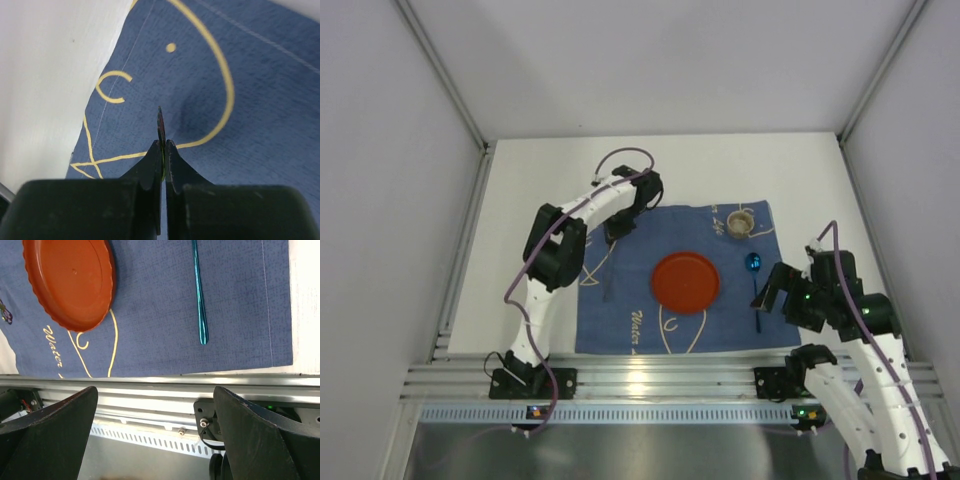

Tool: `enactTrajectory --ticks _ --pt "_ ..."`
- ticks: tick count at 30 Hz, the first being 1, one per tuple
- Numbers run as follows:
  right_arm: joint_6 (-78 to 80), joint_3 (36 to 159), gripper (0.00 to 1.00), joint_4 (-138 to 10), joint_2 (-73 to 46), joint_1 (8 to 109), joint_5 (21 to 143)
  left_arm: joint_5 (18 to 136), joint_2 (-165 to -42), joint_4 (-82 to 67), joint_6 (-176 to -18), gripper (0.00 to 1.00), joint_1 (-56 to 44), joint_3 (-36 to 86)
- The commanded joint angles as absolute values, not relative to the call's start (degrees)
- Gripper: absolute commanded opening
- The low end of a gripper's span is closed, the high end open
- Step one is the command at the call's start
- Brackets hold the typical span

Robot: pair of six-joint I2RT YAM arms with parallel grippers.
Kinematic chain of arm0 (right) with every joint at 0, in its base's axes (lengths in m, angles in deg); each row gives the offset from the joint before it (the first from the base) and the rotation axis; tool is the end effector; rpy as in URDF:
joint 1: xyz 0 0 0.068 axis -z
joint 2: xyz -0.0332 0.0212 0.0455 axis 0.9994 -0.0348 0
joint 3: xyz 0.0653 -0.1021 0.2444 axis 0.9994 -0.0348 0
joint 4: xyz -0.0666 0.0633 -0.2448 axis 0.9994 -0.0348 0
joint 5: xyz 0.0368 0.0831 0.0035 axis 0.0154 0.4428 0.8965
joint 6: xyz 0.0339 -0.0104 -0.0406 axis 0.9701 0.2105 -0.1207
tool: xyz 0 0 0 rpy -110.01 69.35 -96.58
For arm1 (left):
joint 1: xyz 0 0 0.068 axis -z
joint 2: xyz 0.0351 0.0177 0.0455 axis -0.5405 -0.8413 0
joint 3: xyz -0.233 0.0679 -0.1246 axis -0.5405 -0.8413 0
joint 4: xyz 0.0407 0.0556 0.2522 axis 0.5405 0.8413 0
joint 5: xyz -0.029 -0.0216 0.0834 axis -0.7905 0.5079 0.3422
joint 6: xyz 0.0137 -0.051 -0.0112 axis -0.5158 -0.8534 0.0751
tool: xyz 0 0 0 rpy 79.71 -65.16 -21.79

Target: Set the dinner table for one person

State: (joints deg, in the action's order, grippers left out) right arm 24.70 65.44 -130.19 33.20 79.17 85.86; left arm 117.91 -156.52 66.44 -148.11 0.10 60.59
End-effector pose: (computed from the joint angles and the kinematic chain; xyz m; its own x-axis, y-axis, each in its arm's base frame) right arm 0.0913 0.0215 0.2682 -0.8507 0.3728 -0.3706 0.2054 0.8848 0.4183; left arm 0.3716 -0.2169 0.1863 -0.8096 -0.3683 -0.4571 -0.5254 0.8019 0.2844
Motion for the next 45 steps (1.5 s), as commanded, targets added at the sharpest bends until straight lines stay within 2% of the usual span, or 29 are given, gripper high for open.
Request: enactTrajectory --ticks 1,5,13,14,16,17,18,20,21,22,27,30,32,34,35,36,38,39,40,42,45 --pt "25.09 64.96 1.0 -133.16 35.44 78.95 86.06 119.0 -154.99 80.39 -159.13 0.0 0.06 58.53" --pt "24.56 65.66 1.0 -135.45 36.67 78.95 85.54 118.29 -155.17 79.25 -163.63 0.0 1.73 58.43" --pt "23.68 66.45 1.0 -136.77 36.59 78.95 85.01 119.61 -155.87 78.45 -162.23 0.0 6.48 56.68" --pt "23.68 66.37 1.0 -136.68 36.42 78.95 84.92 119.52 -155.53 78.36 -161.53 0.11 7.0 56.06" --pt "23.51 66.1 1.0 -136.33 36.24 78.95 85.01 119.69 -155.0 78.36 -161.17 0.26 7.8 54.31" --pt "23.42 66.1 1.0 -136.07 35.98 79.04 85.09 119.35 -154.47 78.19 -161.0 0.51 8.06 53.69" --pt "23.42 65.93 1.0 -135.63 35.89 78.95 85.18 119.0 -154.03 77.93 -160.65 0.62 8.15 53.25" --pt "23.42 65.31 1.0 -134.93 35.45 78.95 85.18 119.08 -152.98 78.45 -160.82 0.79 8.33 52.98" --pt "23.33 64.96 1.0 -134.58 35.27 78.95 85.27 119.17 -152.45 78.62 -160.73 0.92 8.41 53.24" --pt "23.24 64.78 1.0 -134.31 35.01 78.95 85.27 120.12 -151.84 78.8 -160.65 0.96 8.33 53.94" --pt "22.63 66.44 1.0 -133.08 33.25 78.95 84.48 125.83 -144.81 74.78 -154.69 0.98 8.59 56.67" --pt "21.75 69.25 1.0 -132.73 32.37 78.95 83.78 129.27 -137.53 59.78 -138.73 0.98 8.42 54.84" --pt "21.14 71.01 1.0 -132.12 32.11 78.95 84.3 133.03 -130.09 51.77 -124.48 0.98 8.24 48.96" --pt "19.82 74.18 1.0 -131.24 32.37 78.95 85.44 133.06 -123.56 31.42 -106.27 0.99 7.37 35.46" --pt "19.73 75.23 1.0 -130.45 33.15 78.95 85.88 131.66 -115.96 22.73 -101.11 0.99 5.36 29.66" --pt "19.55 77.16 1.0 -129.83 33.77 78.95 86.32 125.91 -111.88 8.55 -97.14 0.98 3.77 17.07" --pt "19.99 78.31 1.0 -127.82 35.7 78.95 85.8 119.12 -100.23 -7.43 -89.47 0.97 -2.44 3.83" --pt "20.86 78.32 1.0 -127.02 36.32 78.95 85.62 110.81 -96.85 -13.07 -88.23 0.97 -4.83 -7.72" --pt "21.48 77.97 1.0 -126.06 37.2 78.87 85.36 107.25 -94.03 -25.57 -86.83 0.96 -7.29 -13.06" --pt "23.32 76.92 1.0 -124.38 39.04 78.95 84.14 105.2 -89.53 -34.88 -86.29 0.97 -12.31 -24.04" --pt "25.17 75.77 1.0 -122.97 41.15 79.04 83.86 104.85 -90.48 -39.75 -85.41 0.99 -16.97 -27.87"
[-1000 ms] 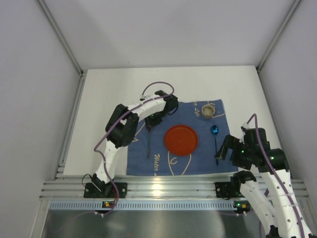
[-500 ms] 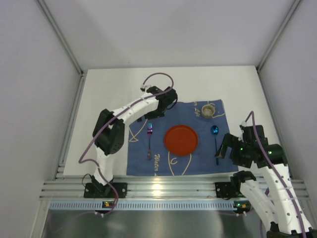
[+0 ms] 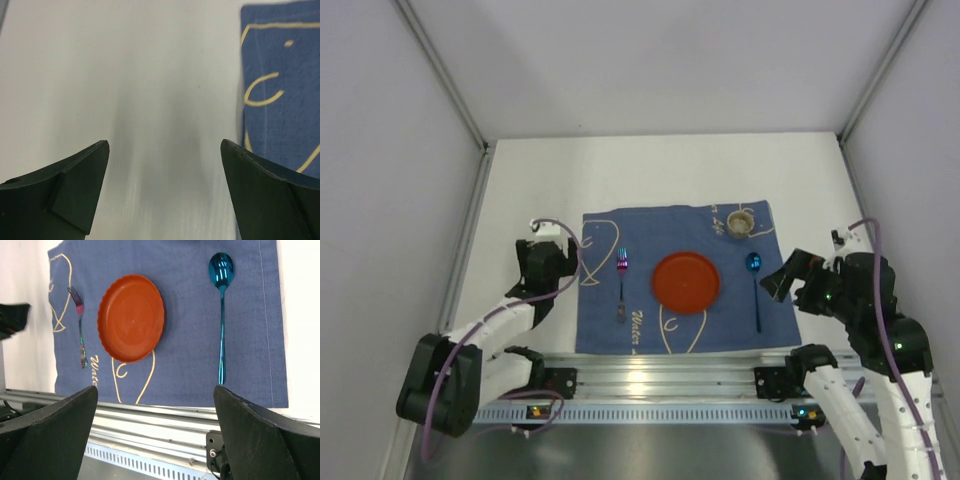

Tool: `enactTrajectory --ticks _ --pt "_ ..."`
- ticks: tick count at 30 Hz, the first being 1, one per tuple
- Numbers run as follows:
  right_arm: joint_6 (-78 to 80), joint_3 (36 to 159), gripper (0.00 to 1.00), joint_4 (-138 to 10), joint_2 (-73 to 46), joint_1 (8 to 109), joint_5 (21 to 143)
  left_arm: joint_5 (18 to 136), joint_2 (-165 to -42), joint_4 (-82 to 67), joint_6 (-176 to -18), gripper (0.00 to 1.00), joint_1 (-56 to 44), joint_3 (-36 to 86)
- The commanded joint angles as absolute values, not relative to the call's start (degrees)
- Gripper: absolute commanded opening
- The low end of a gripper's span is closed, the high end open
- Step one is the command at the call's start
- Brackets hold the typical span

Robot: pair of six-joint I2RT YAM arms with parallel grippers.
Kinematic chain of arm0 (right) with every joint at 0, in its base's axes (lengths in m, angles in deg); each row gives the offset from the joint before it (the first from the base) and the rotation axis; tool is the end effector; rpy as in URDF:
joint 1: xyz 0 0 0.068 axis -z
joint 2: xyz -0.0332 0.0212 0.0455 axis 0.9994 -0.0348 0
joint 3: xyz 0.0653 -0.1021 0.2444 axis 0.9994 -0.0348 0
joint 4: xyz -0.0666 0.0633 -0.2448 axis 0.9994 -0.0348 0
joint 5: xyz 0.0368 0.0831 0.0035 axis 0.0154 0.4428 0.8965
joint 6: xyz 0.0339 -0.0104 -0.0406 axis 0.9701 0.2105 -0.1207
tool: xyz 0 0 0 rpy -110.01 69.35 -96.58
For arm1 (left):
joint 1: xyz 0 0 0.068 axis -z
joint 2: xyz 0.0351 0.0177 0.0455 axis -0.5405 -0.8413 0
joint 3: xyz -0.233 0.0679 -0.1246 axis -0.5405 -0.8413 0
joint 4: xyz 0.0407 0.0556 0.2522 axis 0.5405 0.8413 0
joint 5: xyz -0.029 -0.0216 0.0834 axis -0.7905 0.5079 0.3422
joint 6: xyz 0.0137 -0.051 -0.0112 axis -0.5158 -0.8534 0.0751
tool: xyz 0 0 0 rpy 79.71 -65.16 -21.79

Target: Set the dinner table for one person

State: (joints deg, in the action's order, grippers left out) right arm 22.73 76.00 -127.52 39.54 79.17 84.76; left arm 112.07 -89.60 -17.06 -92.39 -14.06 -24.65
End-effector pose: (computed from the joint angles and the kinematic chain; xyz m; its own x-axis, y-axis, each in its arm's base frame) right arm 0.0659 0.0169 0.3315 -0.6778 0.3718 -0.6343 0.0364 0.8786 0.4761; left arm 0.2098 -0.0540 0.1895 -0.4191 0.0297 -0.9074 -0.1427 0.9849 0.0981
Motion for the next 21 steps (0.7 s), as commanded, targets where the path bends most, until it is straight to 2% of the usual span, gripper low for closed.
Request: enactTrajectory --ticks 1,6,8,15,16,19,21 --pt "25.26 75.33 1.0 -122.8 41.77 78.95 83.86 102.41 -91.27 -40.46 -86.45 0.98 -17.94 -29.45" --pt "23.34 73.04 1.0 -118.93 47.92 78.95 80.89 97.82 -100.4 -50.64 -83.92 0.97 -21.46 -31.92" --pt "22.2 73.13 1.0 -117.18 49.94 78.95 79.65 95.37 -102.95 -49.34 -82.34 0.94 -22.08 -30.26" --pt "18.58 71.38 1.0 -112.08 51.45 79.04 80.7 90.24 -115.17 -62.59 -80.74 0.91 -26.21 -26.04" --pt "18.93 71.29 1.0 -111.55 51.01 79.04 81.05 89.73 -115.27 -57.31 -85.19 0.9 -27.69 -24.99" --pt "19.81 71.64 1.0 -108.83 47.42 78.87 83.51 85.69 -119.74 -73.47 -88.13 0.91 -32.28 -31.04" --pt "19.9 72.16 1.0 -105.58 45.56 79.04 86.92 84.29 -117.56 -64.23 -88.31 0.93 -32.28 -28.25"
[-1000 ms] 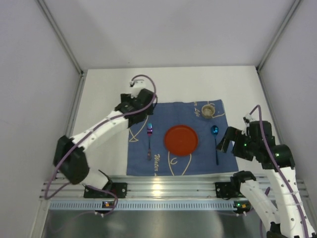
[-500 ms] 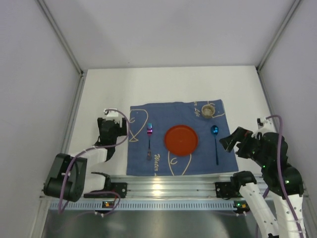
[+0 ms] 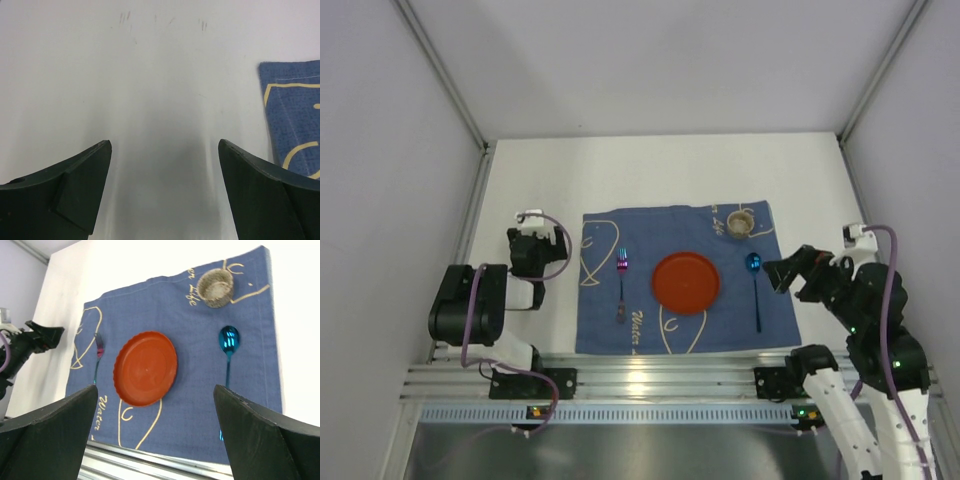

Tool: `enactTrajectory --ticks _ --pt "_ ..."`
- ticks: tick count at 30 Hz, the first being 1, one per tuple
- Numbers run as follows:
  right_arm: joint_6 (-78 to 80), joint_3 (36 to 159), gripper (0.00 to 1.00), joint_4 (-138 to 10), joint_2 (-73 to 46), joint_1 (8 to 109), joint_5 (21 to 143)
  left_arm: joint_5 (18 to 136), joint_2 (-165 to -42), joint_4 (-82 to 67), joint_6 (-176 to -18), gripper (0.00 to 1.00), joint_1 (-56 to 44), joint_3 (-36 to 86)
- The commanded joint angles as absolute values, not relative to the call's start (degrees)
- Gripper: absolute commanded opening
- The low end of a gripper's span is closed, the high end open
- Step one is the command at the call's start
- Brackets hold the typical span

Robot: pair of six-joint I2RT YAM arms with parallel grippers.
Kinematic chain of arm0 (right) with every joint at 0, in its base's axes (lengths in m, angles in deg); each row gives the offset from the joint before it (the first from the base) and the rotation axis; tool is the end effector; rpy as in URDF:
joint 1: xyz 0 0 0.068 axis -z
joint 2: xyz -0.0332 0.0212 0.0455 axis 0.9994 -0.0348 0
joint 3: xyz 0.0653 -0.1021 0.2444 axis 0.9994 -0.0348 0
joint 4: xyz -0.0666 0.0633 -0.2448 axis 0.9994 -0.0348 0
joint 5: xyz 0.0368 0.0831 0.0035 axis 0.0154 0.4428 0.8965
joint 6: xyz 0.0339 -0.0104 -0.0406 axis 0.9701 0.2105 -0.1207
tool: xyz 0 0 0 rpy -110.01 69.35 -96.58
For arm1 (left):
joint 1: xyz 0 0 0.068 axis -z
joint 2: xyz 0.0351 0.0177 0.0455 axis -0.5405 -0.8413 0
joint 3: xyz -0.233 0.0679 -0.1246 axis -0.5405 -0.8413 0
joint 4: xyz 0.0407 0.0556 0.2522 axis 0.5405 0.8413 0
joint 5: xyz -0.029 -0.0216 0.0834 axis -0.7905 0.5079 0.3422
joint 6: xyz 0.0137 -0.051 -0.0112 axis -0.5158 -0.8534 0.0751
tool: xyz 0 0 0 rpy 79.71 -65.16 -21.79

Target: Set the dinner table for one person

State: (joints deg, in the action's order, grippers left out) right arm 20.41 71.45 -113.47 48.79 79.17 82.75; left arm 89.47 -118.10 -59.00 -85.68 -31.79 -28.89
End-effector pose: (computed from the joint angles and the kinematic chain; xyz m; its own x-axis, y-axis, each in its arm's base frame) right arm 0.0527 0.0136 0.3389 -0.4249 0.3780 -0.8225 -0.1136 0.8792 0.4627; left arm 0.2577 -0.0017 0.1298 -0.3089 0.0033 -0.9511 -0.0515 0.9985 0.0202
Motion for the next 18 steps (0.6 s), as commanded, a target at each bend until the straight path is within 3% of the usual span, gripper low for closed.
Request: enactTrajectory --ticks 1,4,7,11,18 --pt "19.29 72.86 1.0 -104.0 42.68 78.95 88.94 84.1 -118.95 -70.63 -88.05 0.93 -32.28 -29.19" --pt "15.69 78.56 1.0 -103.55 35.92 77.56 95.02 84.89 -118.79 -69.92 -88.13 0.99 -32.37 -29.37" --pt "10.34 86.56 1.0 -106.51 30.47 73.08 91.52 84.89 -118.96 -69.99 -87.96 0.99 -32.28 -29.46" --pt "-0.02 102.96 1.0 -117.94 21.31 70.43 77.85 84.89 -118.78 -69.82 -87.96 0.99 -32.28 -29.46" --pt "-5.5 112.24 1.0 -123.92 18.4 64.02 63.31 84.89 -118.78 -69.91 -87.96 0.99 -32.28 -29.46"
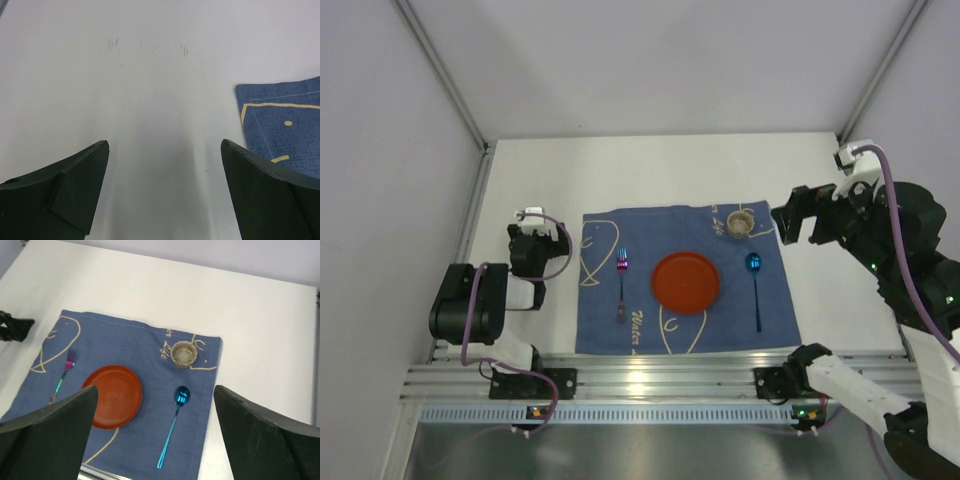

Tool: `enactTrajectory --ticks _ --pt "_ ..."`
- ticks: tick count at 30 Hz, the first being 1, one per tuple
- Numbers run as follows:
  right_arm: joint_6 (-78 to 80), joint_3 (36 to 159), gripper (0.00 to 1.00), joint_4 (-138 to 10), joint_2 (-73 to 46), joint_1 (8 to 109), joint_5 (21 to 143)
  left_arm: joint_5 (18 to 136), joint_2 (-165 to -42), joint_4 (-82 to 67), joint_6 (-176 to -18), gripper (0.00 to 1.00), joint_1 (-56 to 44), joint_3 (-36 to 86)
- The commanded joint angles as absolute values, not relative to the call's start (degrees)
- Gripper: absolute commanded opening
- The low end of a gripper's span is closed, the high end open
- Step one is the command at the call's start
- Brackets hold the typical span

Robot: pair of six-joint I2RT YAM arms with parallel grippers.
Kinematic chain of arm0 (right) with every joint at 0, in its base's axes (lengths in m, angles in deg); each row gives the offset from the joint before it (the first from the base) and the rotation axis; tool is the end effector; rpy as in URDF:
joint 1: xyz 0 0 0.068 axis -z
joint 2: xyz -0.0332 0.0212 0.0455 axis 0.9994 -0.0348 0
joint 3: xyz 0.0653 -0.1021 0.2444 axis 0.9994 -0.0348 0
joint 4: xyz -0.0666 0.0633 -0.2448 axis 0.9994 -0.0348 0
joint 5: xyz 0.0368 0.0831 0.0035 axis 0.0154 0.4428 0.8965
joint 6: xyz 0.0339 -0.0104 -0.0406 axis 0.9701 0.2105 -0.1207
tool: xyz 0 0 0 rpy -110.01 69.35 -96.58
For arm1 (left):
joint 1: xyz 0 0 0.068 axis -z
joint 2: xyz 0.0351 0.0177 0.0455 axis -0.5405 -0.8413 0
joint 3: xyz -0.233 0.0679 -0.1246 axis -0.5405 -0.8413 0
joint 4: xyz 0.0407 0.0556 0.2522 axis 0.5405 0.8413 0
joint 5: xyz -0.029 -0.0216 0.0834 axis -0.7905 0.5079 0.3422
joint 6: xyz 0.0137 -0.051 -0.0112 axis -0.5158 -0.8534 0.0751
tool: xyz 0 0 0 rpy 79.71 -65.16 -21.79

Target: Set the dinner table for one person

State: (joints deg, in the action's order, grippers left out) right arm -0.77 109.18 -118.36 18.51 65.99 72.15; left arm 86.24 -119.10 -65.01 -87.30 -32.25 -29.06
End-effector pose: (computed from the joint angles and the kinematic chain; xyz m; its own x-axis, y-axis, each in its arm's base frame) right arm 0.1017 0.0398 0.4795 -0.3004 -0.0245 -0.9535 -0.3171 0.9454 0.0757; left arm 0.2605 -0.0016 0.1360 -0.2274 -0.0281 -0.9734 -0.0126 0.9996 -0.0259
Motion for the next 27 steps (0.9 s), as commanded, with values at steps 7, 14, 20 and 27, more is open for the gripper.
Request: enactTrajectory --ticks 7,14,20,27 --pt "5.92 105.23 1.0 -126.44 16.88 56.28 69.93 84.89 -118.78 -69.82 -88.05 0.99 -32.28 -29.46" --pt "25.44 85.8 1.0 -109.51 25.96 56.02 96.34 84.8 -118.87 -69.82 -87.96 0.99 -32.28 -29.46" --pt "15.52 88.94 1.0 -124.9 27.27 55.84 81.78 84.89 -118.87 -69.91 -87.96 0.99 -32.28 -29.46" --pt "17.53 84.74 1.0 -124.82 35.42 55.84 78.77 84.89 -118.87 -69.91 -87.96 0.99 -32.28 -29.46"
